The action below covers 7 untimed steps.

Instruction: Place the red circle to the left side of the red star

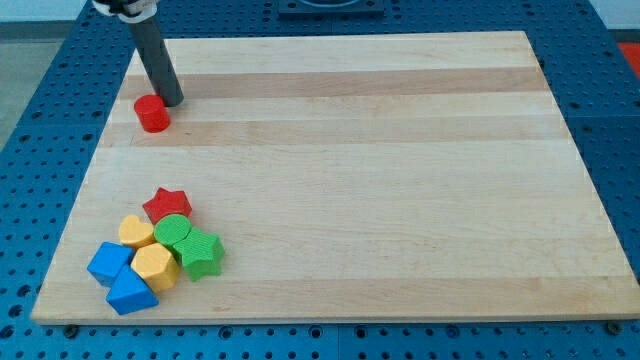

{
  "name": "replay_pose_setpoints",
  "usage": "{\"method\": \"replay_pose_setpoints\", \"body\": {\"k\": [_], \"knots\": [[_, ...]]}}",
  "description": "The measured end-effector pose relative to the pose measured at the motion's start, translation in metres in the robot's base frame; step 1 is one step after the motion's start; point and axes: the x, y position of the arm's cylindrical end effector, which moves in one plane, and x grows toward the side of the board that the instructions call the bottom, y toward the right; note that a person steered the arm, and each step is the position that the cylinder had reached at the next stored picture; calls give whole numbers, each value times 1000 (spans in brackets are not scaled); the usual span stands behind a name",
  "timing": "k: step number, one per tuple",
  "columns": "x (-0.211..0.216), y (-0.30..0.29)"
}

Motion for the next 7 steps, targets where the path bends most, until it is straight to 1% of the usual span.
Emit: {"method": "replay_pose_setpoints", "body": {"k": [2, 3, 7], "knots": [[-17, -16], [-9, -23], [72, -22]]}}
